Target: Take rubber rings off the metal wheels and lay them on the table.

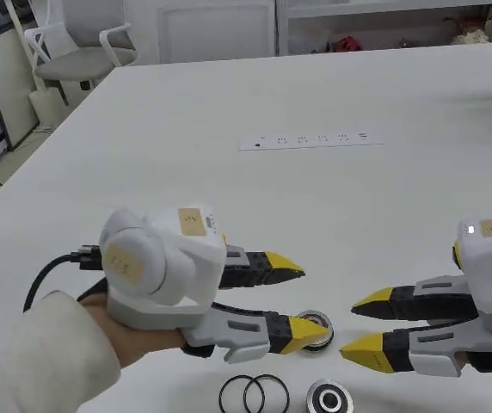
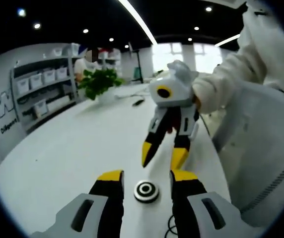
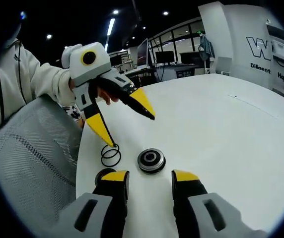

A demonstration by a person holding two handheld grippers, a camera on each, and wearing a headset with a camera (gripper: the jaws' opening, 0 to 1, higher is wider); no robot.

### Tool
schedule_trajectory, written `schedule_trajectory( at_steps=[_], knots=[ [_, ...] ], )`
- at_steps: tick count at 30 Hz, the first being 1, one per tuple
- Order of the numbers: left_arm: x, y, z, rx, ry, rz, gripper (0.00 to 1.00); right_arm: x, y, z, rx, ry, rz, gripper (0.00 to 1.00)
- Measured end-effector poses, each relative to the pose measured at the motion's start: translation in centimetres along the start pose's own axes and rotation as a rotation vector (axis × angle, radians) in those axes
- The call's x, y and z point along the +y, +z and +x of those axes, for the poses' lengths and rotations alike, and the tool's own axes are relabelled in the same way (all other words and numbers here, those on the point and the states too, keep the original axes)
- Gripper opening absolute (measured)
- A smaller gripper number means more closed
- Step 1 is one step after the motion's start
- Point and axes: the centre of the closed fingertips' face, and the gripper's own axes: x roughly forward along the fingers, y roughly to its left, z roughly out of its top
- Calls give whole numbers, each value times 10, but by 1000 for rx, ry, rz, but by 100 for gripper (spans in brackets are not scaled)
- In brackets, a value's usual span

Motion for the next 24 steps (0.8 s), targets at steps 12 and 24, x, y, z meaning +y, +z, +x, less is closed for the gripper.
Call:
schedule_trajectory(
  at_steps=[12,24],
  knots=[
    [5,-25,19,58,6,-25,23,1,0,11,1,13,-10,28],
    [2,-42,24,99,-1,-42,19,-2,-5,17,12,16,-8,25]
  ],
)
